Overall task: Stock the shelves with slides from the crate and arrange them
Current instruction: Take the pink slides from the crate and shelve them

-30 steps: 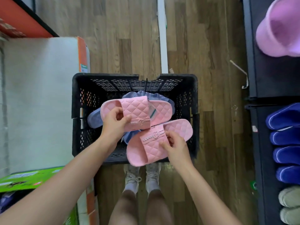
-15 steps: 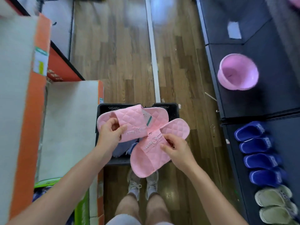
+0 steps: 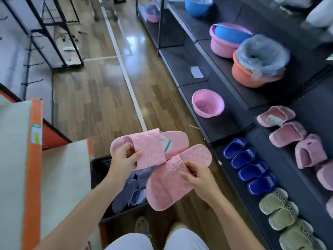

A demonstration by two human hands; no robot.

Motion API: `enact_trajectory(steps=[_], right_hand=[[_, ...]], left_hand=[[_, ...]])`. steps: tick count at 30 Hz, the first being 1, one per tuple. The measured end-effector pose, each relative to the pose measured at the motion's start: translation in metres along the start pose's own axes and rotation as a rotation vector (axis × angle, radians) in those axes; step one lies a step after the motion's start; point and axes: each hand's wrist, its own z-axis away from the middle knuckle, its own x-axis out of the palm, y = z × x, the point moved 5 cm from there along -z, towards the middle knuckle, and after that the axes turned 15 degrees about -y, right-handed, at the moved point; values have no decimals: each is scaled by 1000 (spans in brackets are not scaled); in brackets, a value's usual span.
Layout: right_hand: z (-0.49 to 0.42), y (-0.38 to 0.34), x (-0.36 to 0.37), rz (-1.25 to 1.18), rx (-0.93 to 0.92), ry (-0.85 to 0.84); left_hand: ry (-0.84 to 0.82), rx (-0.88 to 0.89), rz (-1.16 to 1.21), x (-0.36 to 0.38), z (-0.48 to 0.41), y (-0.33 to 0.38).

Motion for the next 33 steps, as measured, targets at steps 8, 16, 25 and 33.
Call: enact_trajectory(steps=[8,16,25,33], right_hand=[[86,15,-71,-63,12,155],[208,82,-129,-210,45,408],[335,135,-151,-237,150,764],[403,148,-147,-243,315,1046]], left_hand=[[-138,66,-38,104,13,46],[-331,62,-75,248,42,58],[-627,38,-167,388,71,53],[-901,-5,-163,473,93,49]])
